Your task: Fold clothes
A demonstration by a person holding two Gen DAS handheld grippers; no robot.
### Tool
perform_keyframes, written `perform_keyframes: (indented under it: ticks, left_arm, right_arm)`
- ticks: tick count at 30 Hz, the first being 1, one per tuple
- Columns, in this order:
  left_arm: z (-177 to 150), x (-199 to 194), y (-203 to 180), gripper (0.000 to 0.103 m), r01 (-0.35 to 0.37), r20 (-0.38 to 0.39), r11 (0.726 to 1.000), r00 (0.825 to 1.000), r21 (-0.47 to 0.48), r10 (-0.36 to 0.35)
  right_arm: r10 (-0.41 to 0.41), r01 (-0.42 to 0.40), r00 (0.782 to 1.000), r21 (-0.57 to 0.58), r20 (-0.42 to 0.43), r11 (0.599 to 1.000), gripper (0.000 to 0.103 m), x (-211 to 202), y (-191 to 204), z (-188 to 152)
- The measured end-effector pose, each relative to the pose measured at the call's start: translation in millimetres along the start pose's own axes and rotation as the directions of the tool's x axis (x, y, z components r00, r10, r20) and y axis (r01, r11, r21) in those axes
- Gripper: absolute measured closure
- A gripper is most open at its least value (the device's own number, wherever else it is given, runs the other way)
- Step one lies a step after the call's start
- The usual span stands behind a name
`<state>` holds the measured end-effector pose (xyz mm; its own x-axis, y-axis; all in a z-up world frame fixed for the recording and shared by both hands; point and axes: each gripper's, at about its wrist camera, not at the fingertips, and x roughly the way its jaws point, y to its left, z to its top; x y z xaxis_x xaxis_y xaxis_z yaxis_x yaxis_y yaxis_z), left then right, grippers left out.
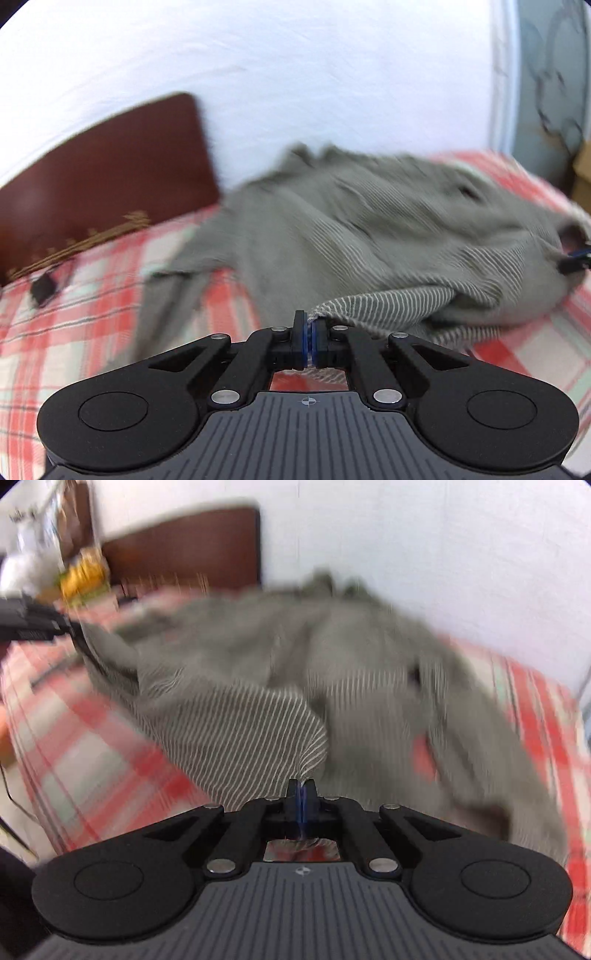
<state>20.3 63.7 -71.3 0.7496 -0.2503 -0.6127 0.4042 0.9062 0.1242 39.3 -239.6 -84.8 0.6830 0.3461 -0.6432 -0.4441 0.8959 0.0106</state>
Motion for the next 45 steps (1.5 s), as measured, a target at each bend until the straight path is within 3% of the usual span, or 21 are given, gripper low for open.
perform_keyframes:
  ticks: [7,11,14,19,20,21,23,24,25,26,27,29,30,32,34,36,38,41,45]
  left_arm:
    - [19.5,-12.8,32.4,0.103,-0.081,0.061,0.994,0.995,-0.071,0.085]
    - [18.1,-1.0,51.4,0.103,-0.117,0.018,0.986,0.993,-0.122,0.120]
    - [12.5,19.2,58.6,0.103,-0.132,-0.025,0.981,0.991,-0.141,0.130]
    - [10.4,72.5,64.6,0.103,-0.178,-0.090,0.970,0.982,-0.165,0.165]
    - [10.3,85.2,65.8,0.098,-0.181,-0.105,0.968,0.981,-0.173,0.164]
    - [10.2,98.0,67.0,0.080,-0.183,-0.119,0.966,0.979,-0.182,0.163]
    - [9.2,123.2,69.0,0.071,-0.194,-0.153,0.961,0.974,-0.197,0.166]
    - [7.1,133.8,70.0,0.056,-0.197,-0.177,0.960,0.971,-0.197,0.163]
    - [4.6,143.5,71.1,0.048,-0.195,-0.203,0.962,0.967,-0.193,0.156]
    - [2.0,150.5,72.3,0.042,-0.194,-0.227,0.963,0.962,-0.187,0.150]
    - [-0.5,153.8,74.3,0.041,-0.196,-0.246,0.964,0.958,-0.181,0.149]
    - [-3.7,147.7,80.4,0.035,-0.189,-0.253,0.966,0.957,-0.175,0.141]
    - [-4.7,141.0,83.9,0.028,-0.191,-0.245,0.966,0.959,-0.174,0.145]
    - [-6.1,124.3,91.3,0.021,-0.203,-0.217,0.964,0.962,-0.174,0.164]
    - [-6.9,104.2,96.2,0.019,-0.227,-0.190,0.960,0.962,-0.166,0.195]
    - [-7.9,83.1,98.1,0.018,-0.223,-0.167,0.959,0.967,-0.177,0.194]
    - [-11.4,64.8,91.7,0.017,-0.175,-0.149,0.965,0.978,-0.194,0.148]
    - [-21.6,44.0,65.0,0.017,-0.077,-0.141,0.985,0.988,-0.157,0.054]
    - [-39.4,23.9,26.4,0.017,-0.028,-0.133,0.998,0.991,-0.058,0.020]
  right_arm:
    - [-0.056,0.061,0.982,-0.019,0.180,0.998,0.102,-29.8,-6.6,53.9]
    - [-0.081,0.079,0.961,0.019,0.266,0.997,0.102,-8.9,-23.5,93.8]
    - [-0.094,0.081,0.950,0.056,0.298,0.995,0.102,24.9,-35.2,128.2]
    - [-0.107,0.074,0.953,0.124,0.282,0.989,0.102,106.6,-40.3,171.3]
    - [-0.114,0.078,0.956,0.142,0.269,0.987,0.102,124.5,-40.2,176.4]
    - [-0.123,0.083,0.962,0.169,0.244,0.982,0.102,142.6,-40.3,179.3]
    - [-0.130,0.090,0.977,0.225,0.171,0.970,0.100,176.0,-43.9,178.7]
    - [-0.132,0.097,0.983,0.252,0.125,0.963,0.099,191.9,-46.6,176.5]
    - [-0.132,0.108,0.989,0.271,0.070,0.956,0.099,205.0,-49.8,171.7]
    - [-0.130,0.120,0.991,0.279,0.017,0.953,0.089,212.9,-51.7,166.2]
    - [-0.135,0.133,0.991,0.276,-0.012,0.952,0.081,213.3,-52.8,161.2]
    - [-0.152,0.135,0.988,0.269,0.043,0.954,0.075,189.2,-55.9,153.6]
    - [-0.150,0.119,0.984,0.278,0.094,0.953,0.064,169.9,-58.5,152.2]
    - [-0.137,0.087,0.976,0.274,0.169,0.958,0.055,130.5,-60.2,146.7]
    - [-0.113,0.057,0.969,0.248,0.219,0.967,0.055,92.2,-58.9,138.7]
    - [-0.093,0.058,0.978,0.180,0.188,0.982,0.056,77.6,-48.1,121.0]
    - [-0.089,0.073,0.986,0.114,0.142,0.991,0.056,71.6,-35.3,102.9]
    - [-0.108,0.102,0.989,0.067,0.103,0.993,0.069,88.2,-24.1,93.3]
    - [-0.136,0.136,0.989,0.003,0.053,0.991,0.073,110.3,-9.1,80.5]
